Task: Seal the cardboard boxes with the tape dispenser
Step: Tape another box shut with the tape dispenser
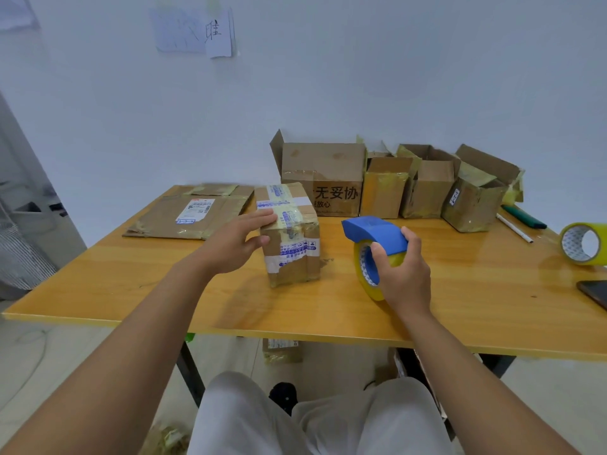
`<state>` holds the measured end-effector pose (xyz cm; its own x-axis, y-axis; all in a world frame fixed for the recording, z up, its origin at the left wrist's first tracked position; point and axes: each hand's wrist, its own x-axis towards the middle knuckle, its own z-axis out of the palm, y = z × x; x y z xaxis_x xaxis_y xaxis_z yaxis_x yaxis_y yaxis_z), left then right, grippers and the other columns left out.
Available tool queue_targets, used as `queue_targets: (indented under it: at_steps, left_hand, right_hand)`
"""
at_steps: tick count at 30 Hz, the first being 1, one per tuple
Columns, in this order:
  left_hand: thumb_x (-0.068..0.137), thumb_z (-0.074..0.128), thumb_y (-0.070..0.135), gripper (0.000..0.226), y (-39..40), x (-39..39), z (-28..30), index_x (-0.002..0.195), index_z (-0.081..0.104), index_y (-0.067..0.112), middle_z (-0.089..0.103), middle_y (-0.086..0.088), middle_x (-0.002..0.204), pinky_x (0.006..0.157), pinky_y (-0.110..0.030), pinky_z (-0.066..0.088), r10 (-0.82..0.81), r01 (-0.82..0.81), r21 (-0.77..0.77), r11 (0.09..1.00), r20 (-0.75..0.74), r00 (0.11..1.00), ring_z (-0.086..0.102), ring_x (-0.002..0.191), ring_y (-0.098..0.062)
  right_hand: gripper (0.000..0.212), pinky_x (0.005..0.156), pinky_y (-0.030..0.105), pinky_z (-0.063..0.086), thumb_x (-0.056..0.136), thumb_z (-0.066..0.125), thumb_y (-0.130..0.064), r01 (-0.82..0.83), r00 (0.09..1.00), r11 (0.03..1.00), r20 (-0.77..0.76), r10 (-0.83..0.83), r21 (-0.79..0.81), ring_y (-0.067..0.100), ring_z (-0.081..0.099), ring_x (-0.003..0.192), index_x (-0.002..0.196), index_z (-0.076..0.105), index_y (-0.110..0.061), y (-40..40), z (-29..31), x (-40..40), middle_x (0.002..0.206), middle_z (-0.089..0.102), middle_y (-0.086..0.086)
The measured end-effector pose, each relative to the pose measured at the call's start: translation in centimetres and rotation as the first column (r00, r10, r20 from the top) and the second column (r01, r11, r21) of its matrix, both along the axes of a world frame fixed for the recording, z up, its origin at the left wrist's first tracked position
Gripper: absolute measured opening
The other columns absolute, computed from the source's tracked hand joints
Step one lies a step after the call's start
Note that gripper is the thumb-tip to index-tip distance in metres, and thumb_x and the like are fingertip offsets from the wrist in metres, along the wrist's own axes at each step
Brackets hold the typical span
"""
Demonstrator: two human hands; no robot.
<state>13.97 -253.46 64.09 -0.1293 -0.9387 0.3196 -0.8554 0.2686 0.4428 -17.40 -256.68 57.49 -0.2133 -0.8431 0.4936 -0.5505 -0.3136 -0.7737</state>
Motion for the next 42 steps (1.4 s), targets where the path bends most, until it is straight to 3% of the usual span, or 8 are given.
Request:
queue_targets:
  at_steps: [7,13,18,25,30,35,37,42]
  left_hand:
    - [0.092,0.067,0.032,0.046,-0.3,-1.2,-0.2,0.137,0.058,0.030,0.051,0.011,0.146,0.111,-0.038,0.034,0.029,-0.032,-0.128,0.991,-0.027,0.999,0.039,0.138,-0.014]
    - [0.083,0.073,0.043,0.047,-0.5,-3.4,-0.6,0.127,0.066,0.030,0.052,0.023,0.120,0.088,-0.027,0.033,0.050,-0.054,-0.238,0.970,-0.023,0.998,0.042,0.118,-0.018]
    - [0.084,0.073,0.039,0.040,-0.5,-4.0,-1.2,0.120,0.070,0.022,0.063,0.009,0.113,0.080,-0.030,0.033,0.072,-0.070,-0.336,0.939,-0.005,0.997,0.039,0.100,-0.020]
    - [0.081,0.076,0.040,0.035,-1.0,-6.2,-1.1,0.094,0.071,0.008,0.058,-0.003,0.087,0.067,-0.038,0.039,0.188,-0.116,-0.468,0.876,0.111,0.976,0.036,0.082,-0.025]
    - [0.081,0.070,0.052,0.047,-1.3,-5.9,-1.1,0.108,0.070,0.014,0.054,0.001,0.096,0.078,-0.032,0.036,0.194,-0.121,-0.425,0.897,0.133,0.972,0.033,0.092,-0.020]
    - [0.075,0.041,0.079,0.079,-1.0,-5.6,-0.7,0.123,0.065,0.022,0.039,0.013,0.100,0.083,-0.030,0.031,0.192,-0.132,-0.333,0.934,0.154,0.969,0.028,0.098,-0.013]
    - [0.081,0.041,0.075,0.072,-1.1,-5.7,-0.6,0.124,0.064,0.022,0.039,0.013,0.101,0.083,-0.030,0.031,0.182,-0.122,-0.326,0.937,0.161,0.970,0.028,0.098,-0.013]
    - [0.099,0.055,0.035,0.039,-0.9,-4.3,-0.7,0.135,0.057,0.021,0.045,0.007,0.110,0.093,-0.032,0.034,0.091,-0.044,-0.268,0.962,0.165,0.982,0.026,0.100,-0.010]
  right_hand:
    - [0.064,0.070,0.030,0.040,0.092,0.058,-0.054,0.005,1.000,1.000,-0.009,-0.005,-0.012,0.018,0.054,0.095,0.144,0.039,-0.022,0.0,-0.1,0.0,0.117,0.058,0.002]
    - [0.063,0.072,0.031,0.043,0.094,0.060,-0.051,0.003,1.000,1.000,-0.010,-0.003,-0.017,0.022,0.057,0.098,0.144,0.039,-0.021,-0.1,-0.1,0.0,0.120,0.059,0.005]
    - [0.063,0.074,0.034,0.045,0.094,0.060,-0.051,-0.002,1.000,1.000,-0.002,0.002,-0.019,0.022,0.056,0.099,0.144,0.039,-0.021,0.0,-0.1,0.0,0.120,0.058,0.003]
    - [0.063,0.072,0.033,0.045,0.093,0.061,-0.050,-0.002,1.000,1.000,0.015,0.002,-0.023,0.021,0.055,0.096,0.145,0.039,-0.021,0.2,-0.1,0.0,0.111,0.052,-0.006]
    - [0.063,0.072,0.034,0.047,0.094,0.060,-0.051,-0.008,1.000,1.000,0.011,0.008,-0.025,0.022,0.057,0.096,0.145,0.038,-0.020,0.2,-0.1,-0.1,0.113,0.054,-0.002]
    - [0.063,0.072,0.033,0.046,0.094,0.060,-0.051,-0.004,1.000,1.000,0.013,0.004,-0.027,0.021,0.056,0.096,0.145,0.039,-0.020,0.2,-0.2,-0.1,0.113,0.053,-0.004]
    - [0.063,0.072,0.032,0.044,0.094,0.060,-0.050,0.000,1.000,1.000,0.011,0.000,-0.029,0.021,0.056,0.097,0.144,0.039,-0.020,0.2,-0.2,-0.1,0.114,0.053,-0.004]
    - [0.063,0.071,0.032,0.043,0.093,0.060,-0.051,-0.004,1.000,1.000,0.006,0.004,-0.023,0.021,0.056,0.097,0.144,0.038,-0.020,0.2,-0.2,-0.1,0.117,0.057,0.001]
